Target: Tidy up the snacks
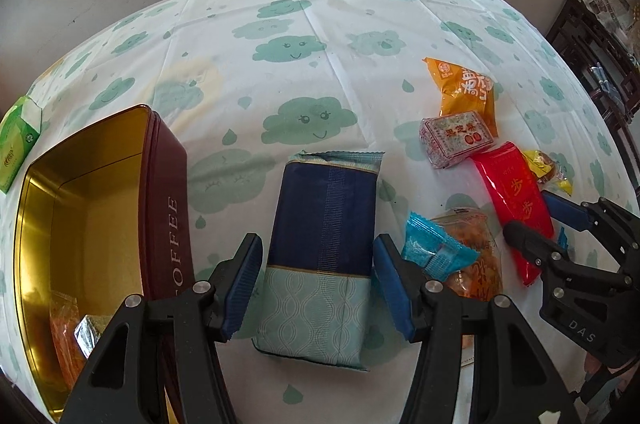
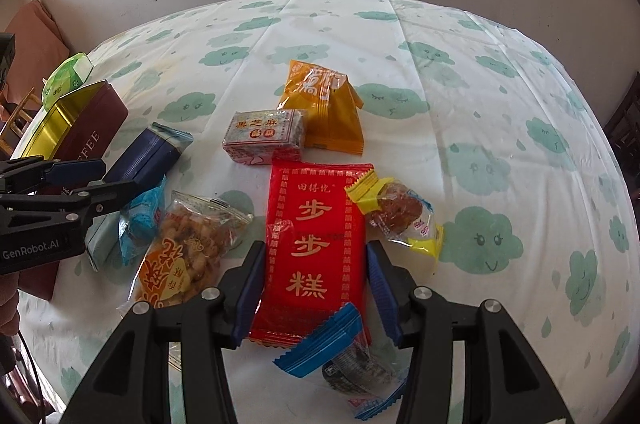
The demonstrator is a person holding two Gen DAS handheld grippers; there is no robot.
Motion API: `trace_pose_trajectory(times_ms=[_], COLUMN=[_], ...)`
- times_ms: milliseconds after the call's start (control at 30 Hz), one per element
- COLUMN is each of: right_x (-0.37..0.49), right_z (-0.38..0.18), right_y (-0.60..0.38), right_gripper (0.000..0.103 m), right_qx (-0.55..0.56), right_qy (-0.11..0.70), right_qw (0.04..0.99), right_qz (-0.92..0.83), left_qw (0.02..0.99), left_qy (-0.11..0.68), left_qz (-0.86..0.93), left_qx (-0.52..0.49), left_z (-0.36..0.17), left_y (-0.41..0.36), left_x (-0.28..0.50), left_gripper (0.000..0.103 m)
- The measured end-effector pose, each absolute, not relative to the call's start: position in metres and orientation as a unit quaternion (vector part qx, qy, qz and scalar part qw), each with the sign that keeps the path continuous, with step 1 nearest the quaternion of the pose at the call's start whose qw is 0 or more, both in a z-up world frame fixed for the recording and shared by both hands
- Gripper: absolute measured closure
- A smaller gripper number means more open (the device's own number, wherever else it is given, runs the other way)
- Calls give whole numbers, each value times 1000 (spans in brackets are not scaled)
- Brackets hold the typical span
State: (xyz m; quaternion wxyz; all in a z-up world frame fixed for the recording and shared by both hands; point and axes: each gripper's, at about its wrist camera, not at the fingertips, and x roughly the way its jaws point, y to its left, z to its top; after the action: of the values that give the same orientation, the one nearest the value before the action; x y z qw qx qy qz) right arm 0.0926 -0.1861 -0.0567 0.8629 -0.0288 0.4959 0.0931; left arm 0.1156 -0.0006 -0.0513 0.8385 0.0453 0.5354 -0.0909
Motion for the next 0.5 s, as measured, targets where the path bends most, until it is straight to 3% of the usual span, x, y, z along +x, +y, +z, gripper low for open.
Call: trace_pose_trajectory(times_ms=[500], right_x=[91], right_z=[-57], right_y=[-184], right_gripper=[52], right_qx=[-32], right_qy=[497], right_qw=[862], right_qz=[96], left_qw=[830], left_qy=[550], left_qz=[-85], left_qx=[41], left_z=[-60], left_y=[-4], left_x=[115], left_gripper=[56])
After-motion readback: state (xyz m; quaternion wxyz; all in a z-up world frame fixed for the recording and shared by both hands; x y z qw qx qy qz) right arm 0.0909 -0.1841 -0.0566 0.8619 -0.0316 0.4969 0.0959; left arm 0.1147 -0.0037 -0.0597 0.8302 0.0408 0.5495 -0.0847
